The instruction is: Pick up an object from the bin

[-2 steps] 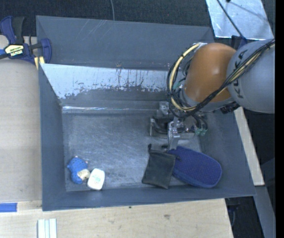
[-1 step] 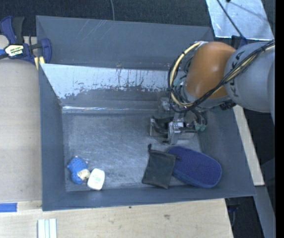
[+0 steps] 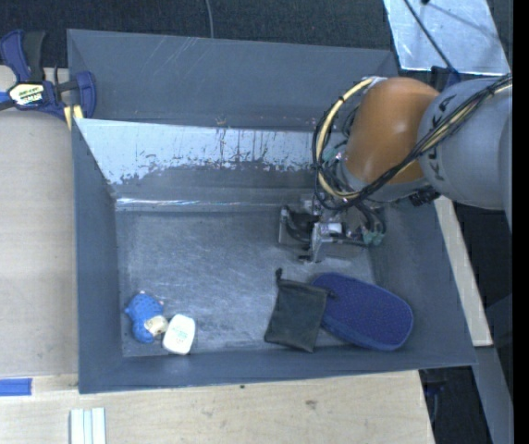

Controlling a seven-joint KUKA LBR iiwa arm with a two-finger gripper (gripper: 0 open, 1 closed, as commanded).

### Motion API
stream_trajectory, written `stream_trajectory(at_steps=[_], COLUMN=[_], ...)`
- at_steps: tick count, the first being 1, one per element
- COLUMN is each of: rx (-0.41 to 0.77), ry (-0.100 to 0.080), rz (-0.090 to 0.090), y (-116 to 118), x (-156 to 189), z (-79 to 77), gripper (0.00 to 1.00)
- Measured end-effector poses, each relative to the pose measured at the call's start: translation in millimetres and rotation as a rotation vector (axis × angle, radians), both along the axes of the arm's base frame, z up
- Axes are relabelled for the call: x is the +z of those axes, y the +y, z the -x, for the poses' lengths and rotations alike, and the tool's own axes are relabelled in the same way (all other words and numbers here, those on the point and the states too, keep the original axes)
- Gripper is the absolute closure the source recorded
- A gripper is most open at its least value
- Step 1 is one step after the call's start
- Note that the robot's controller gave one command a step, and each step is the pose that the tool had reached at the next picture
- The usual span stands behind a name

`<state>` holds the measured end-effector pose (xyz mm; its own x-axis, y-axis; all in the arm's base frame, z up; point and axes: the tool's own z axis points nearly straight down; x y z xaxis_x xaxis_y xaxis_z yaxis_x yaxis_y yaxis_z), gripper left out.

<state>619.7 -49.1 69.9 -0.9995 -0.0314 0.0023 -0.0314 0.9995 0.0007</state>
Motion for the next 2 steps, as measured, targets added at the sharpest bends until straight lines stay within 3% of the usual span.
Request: stream_trajectory(at_steps=[1,2], rx=[0.049,0.071], ry=[-0.006,-0.004], rz=[-0.001,0.0], y=[38.9,47.8], x=[109.4,177.4], z=[-1.8,30.3], gripper=[1.0,1.0])
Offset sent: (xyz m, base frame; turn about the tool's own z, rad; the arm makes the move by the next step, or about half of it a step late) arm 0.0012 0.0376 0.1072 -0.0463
